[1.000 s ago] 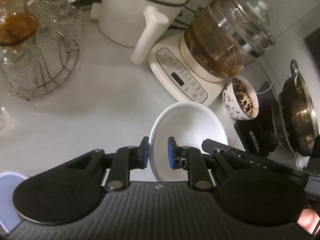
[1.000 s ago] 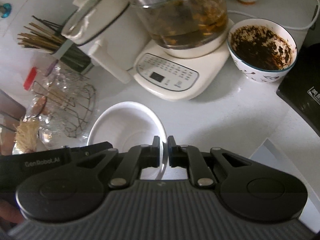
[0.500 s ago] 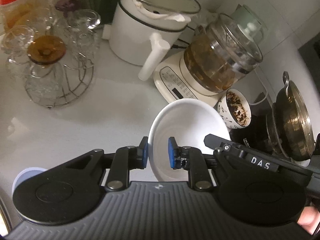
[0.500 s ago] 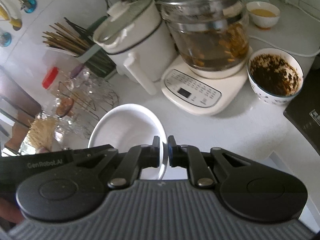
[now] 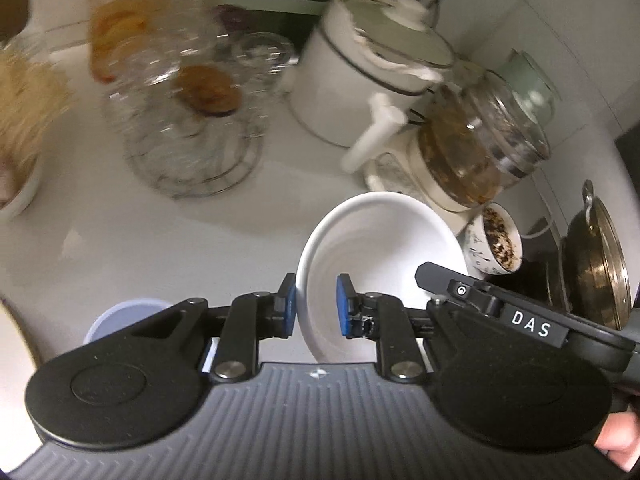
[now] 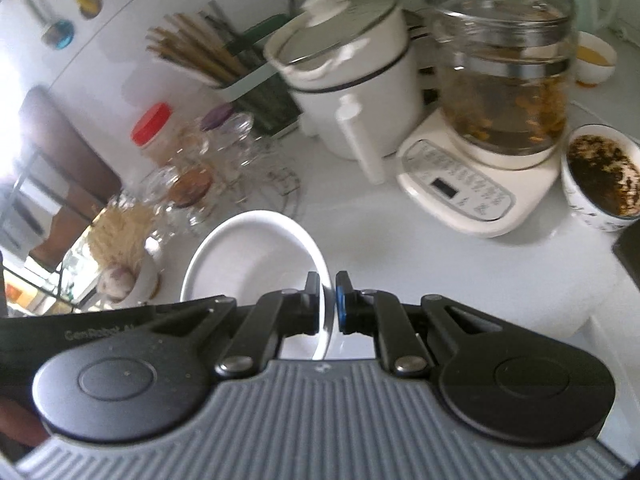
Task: Organize plates and bowls
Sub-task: 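Lift the ceramic bowl with both grippers and carry it toward the plastic bowls, then lower the ceramic bowl into the plastic bowls and open both grippers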
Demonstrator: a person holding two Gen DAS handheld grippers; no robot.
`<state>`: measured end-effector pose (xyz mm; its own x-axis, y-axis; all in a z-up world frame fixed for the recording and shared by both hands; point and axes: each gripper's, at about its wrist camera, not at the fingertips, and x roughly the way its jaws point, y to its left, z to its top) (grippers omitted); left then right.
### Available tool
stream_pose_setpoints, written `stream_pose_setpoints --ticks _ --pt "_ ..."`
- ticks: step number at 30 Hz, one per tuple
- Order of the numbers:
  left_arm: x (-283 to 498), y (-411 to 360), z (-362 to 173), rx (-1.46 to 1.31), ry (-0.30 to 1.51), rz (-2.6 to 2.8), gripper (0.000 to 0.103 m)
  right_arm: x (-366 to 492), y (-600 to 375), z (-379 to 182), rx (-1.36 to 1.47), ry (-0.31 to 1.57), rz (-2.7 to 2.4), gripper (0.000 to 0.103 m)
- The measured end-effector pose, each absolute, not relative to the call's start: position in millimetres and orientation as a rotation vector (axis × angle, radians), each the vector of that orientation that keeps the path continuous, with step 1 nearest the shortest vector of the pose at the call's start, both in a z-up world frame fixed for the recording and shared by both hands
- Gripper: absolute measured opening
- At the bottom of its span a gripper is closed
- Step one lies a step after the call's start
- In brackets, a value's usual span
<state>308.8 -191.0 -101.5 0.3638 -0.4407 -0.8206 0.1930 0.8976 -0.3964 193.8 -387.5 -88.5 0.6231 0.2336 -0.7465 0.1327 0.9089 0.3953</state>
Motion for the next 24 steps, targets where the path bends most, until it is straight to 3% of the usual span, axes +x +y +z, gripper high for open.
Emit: stream_pose_setpoints --ticks 6,24 --pt "300 -152 -100 -0.307 1.103 -0.351 0.029 199 -352 -83 0.354 0.918 0.158 0.011" --pt "272 -77 -90 -0.457 1.009 -0.130 0.030 228 -286 -76 0.201 0.937 0.401 0.011"
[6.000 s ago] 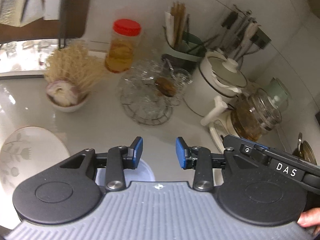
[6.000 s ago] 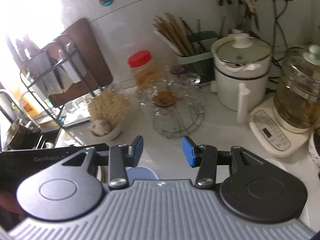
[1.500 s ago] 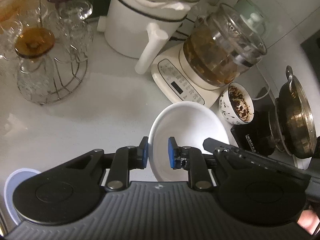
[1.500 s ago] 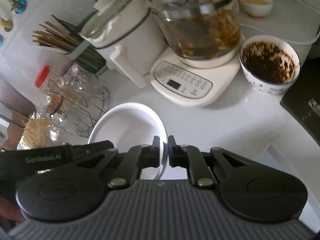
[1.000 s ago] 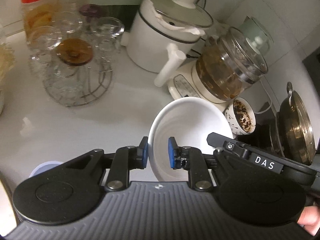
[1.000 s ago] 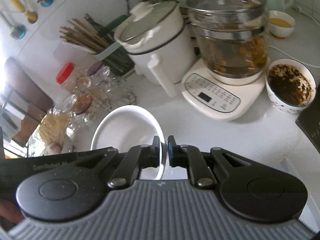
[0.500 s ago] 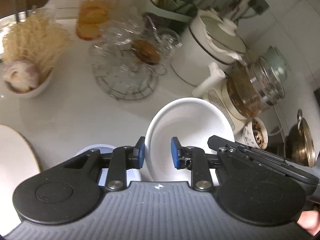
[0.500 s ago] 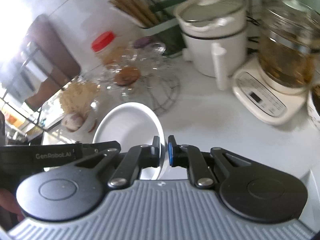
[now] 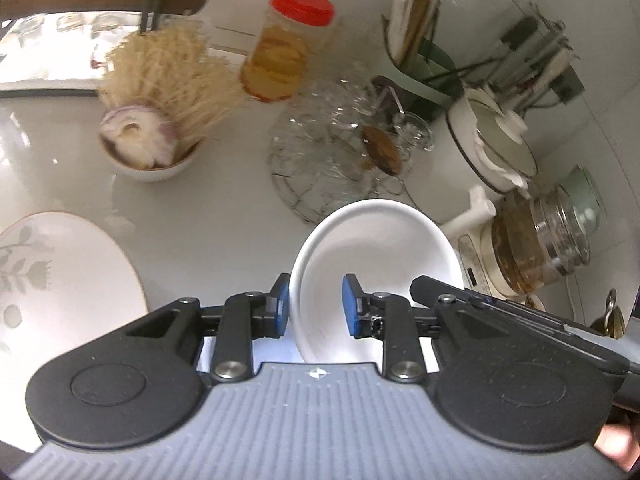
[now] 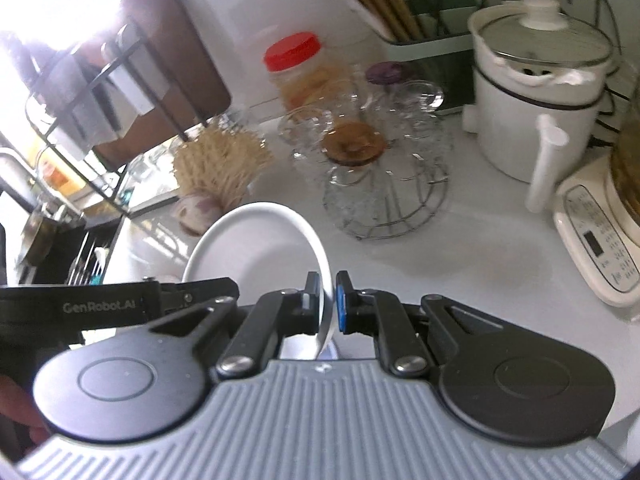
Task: Organize plates and bowls
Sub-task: 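Lower the ceramic bowl into the plastic bowls and open both grippers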
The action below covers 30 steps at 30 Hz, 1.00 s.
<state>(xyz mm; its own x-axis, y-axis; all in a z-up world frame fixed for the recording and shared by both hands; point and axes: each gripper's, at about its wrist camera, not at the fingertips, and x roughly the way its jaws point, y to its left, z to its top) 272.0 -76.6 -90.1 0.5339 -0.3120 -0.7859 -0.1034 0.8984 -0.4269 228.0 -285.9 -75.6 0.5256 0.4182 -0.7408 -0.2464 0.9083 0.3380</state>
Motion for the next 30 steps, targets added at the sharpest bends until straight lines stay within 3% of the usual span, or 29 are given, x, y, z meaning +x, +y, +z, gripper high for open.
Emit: stream_pose_setpoints --ticks 30 --pt "243 -45 -158 -0.578 1.156 -0.022 0.030 218 -252 -129 0.183 1.162 0.369 0.014"
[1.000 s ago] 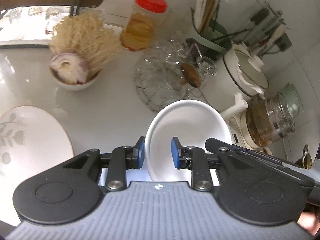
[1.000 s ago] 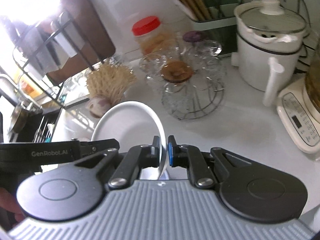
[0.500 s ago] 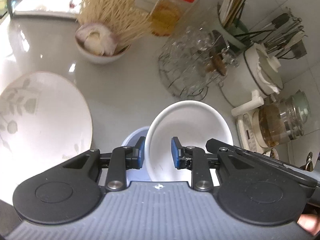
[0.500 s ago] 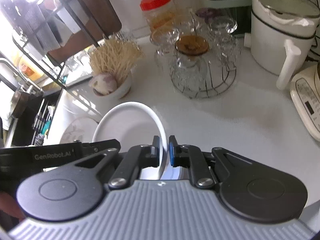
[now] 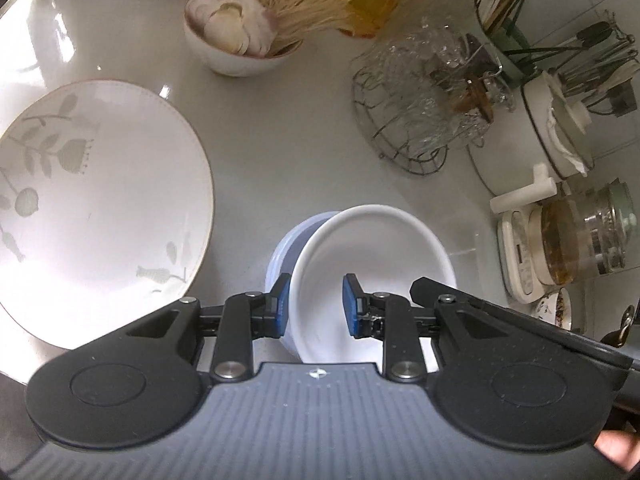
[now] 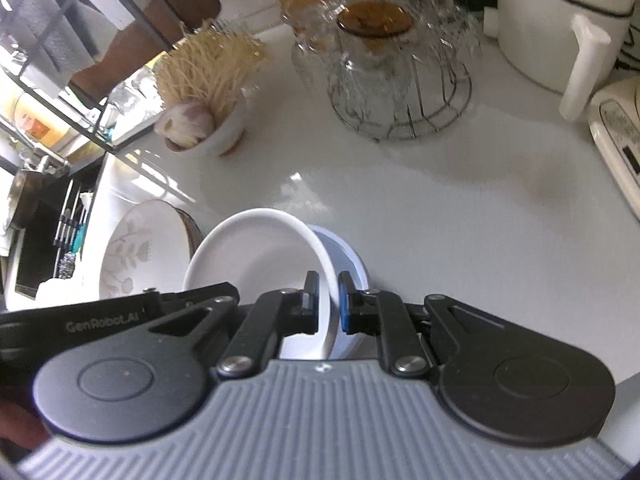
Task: Organize plates and bowls
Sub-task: 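Lower the ceramic bowl into the plastic bowls and open both grippers, then close both grippers on the rim of the nested bowl stack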
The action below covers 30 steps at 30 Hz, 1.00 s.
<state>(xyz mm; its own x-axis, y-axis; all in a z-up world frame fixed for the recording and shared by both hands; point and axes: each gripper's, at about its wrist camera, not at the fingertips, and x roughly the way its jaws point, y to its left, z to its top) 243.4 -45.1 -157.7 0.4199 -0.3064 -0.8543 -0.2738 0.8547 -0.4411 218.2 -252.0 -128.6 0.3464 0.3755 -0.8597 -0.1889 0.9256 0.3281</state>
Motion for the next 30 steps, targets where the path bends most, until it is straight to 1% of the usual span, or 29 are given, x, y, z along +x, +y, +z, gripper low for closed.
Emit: stream_pose_setpoints --ticks 8,10,13,14,15,16,21,30 --pt "246 -45 -162 -0.564 1.163 -0.018 0.030 219 -263 -134 0.177 1.159 0.328 0.014" --pt "246 -45 -161 -0.552 1.169 -0.011 0.038 220 -267 -133 0.190 1.155 0.326 0.014" --pt "245 -42 -158 -0.548 1.160 -0.005 0.043 222 -271 -131 0.203 1.153 0.324 0.016" --pt "244 -41 -157 -0.544 1.157 -0.003 0.043 222 -274 -130 0.214 1.150 0.323 0.030" --pt "244 -41 -157 -0.543 1.156 -0.003 0.043 221 -276 -130 0.228 1.144 0.321 0.052" --pt "244 -40 -157 -0.541 1.156 -0.001 0.043 221 -279 -129 0.244 1.135 0.322 0.058" --pt "242 -44 -162 -0.519 1.164 0.004 0.043 221 -283 -129 0.272 1.130 0.341 0.058" --pt "241 -54 -170 -0.506 1.175 0.012 0.043 225 -285 -151 0.326 1.181 0.373 0.058"
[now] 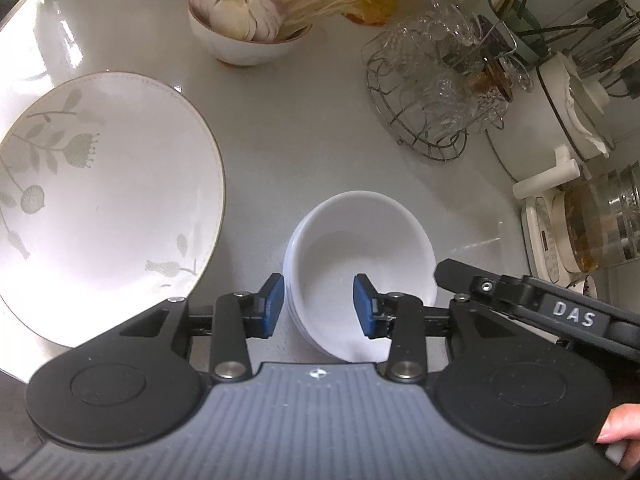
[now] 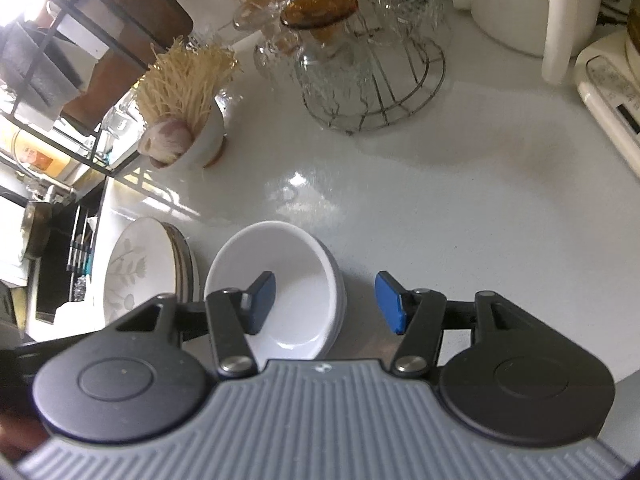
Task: Organize plates and bowls
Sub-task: 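Close both grippers on the rim of the nested bowl stack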
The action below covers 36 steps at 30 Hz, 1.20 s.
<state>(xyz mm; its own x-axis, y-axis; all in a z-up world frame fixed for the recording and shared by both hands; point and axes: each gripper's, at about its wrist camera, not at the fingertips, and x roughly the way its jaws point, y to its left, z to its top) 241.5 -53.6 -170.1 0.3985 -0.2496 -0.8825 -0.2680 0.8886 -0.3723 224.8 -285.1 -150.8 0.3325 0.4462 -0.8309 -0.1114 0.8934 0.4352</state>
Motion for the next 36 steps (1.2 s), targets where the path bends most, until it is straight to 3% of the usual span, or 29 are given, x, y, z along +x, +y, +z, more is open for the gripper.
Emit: stream_pose_setpoints --ticks 19,27,36 --pt "240 -55 -174 -0.502 1.174 0.079 0.043 237 -272 -203 0.369 1.335 0.401 0.053" --pt "237 -52 -175 -0.577 1.142 0.093 0.043 240 -275 -208 0.392 1.360 0.413 0.028" --pt "243 -62 -183 -0.569 1.172 0.091 0.043 244 -285 -207 0.405 1.361 0.417 0.019"
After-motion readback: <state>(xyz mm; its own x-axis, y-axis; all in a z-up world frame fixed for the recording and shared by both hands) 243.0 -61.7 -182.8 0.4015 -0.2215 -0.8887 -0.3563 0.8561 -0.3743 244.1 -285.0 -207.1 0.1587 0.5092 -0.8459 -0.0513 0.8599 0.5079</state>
